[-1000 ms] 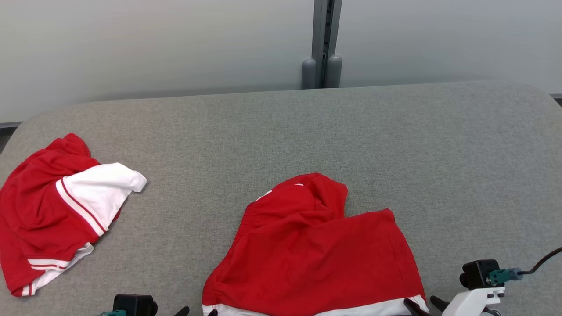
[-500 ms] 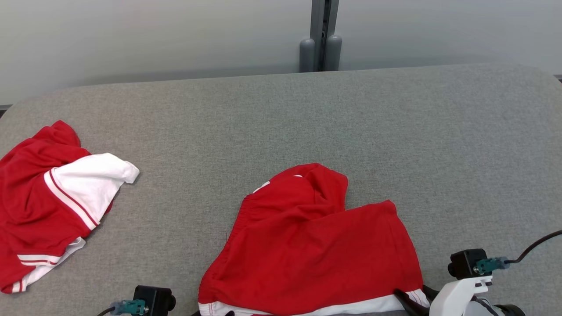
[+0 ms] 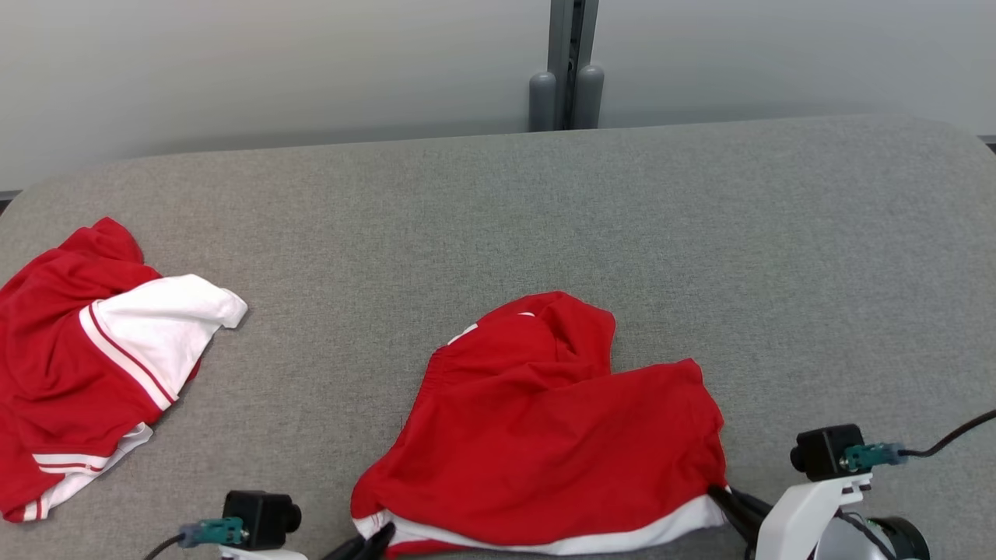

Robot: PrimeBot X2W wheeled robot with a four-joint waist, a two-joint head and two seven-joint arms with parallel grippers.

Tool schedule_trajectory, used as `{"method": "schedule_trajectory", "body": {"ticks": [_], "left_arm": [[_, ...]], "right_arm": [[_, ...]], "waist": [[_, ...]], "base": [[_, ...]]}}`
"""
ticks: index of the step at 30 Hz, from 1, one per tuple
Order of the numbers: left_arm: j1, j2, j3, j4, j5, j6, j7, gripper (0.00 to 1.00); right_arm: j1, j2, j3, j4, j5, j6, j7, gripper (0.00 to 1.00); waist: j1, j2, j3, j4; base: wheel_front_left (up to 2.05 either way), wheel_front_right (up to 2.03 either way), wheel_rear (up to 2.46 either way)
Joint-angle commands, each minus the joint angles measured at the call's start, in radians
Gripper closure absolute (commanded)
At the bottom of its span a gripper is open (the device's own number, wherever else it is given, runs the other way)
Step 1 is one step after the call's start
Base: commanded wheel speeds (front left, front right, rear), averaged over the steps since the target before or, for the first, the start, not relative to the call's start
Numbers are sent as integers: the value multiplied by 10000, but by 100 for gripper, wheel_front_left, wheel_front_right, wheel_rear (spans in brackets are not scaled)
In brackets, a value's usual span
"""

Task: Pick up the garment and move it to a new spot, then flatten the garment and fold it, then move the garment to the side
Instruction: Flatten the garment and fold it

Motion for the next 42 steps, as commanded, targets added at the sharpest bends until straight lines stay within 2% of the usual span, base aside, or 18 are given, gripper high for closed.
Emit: {"method": "schedule_trajectory", "body": {"ticks": [1, 4, 8, 14, 16, 20, 26, 29, 33, 37, 42], "left_arm": [[-107, 112, 190, -231, -164, -49, -151, 100], [-80, 266, 303, -660, -298, -69, -138, 100], [-267, 499, 388, -1054, -405, -108, -66, 100], [-1491, 1265, 541, -1291, -699, -177, 500, 100], [-2159, 1357, 486, -1197, -1186, -202, 992, 100], [-3998, 1994, 300, -860, -1887, -192, 2331, 100], [-7701, 2674, -190, 116, -2527, -199, 4485, 100], [-9614, 2662, -396, 1024, -2443, -193, 5418, 100], [-12114, 2499, -559, 2302, -2188, 72, 6576, 100], [-14151, 2257, -671, 3370, -1705, 158, 6840, 100], [-16178, 1987, -906, 4437, -1076, 54, 6668, 100]], "right_arm": [[-157, -143, -19, -274, 140, 2, -283, 100], [-339, -85, 81, -851, 750, 2, -712, 100], [-538, -357, 193, -1333, 1347, 2, -961, 100], [-1914, -854, 401, -1539, 2140, 2, -1566, 100], [-2580, -897, 425, -1376, 2515, 2, -1826, 100], [-4236, -1123, 533, -814, 3353, 2, -2180, 100], [-7371, -1506, 977, 472, 4401, 2, -2200, 100], [-8993, -1601, 1407, 1232, 4689, 1, -2041, 100], [-11243, -1529, 1910, 2145, 4994, 1, -1739, 100], [-13098, -1385, 2298, 3015, 5157, 1, -1750, 100], [-15062, -1234, 2398, 4157, 5417, 1, -2122, 100]], "waist": [[0, -1, -113, -5], [0, -1, -195, -14], [0, -1, -190, -63], [0, -1, 225, -217], [0, -1, 493, -234], [0, -1, 1265, -240], [0, -1, 2550, -294], [0, -1, 3169, -346], [0, -1, 3910, -482], [0, -1, 4449, -623], [0, -1, 4806, -695]], "base": [[0, 0, 0], [0, 0, 0], [0, 0, 0], [0, 0, 0], [0, 0, 0], [0, 0, 0], [0, 0, 0], [0, 0, 0], [0, 0, 0], [0, 0, 0], [0, 0, 0]]}}
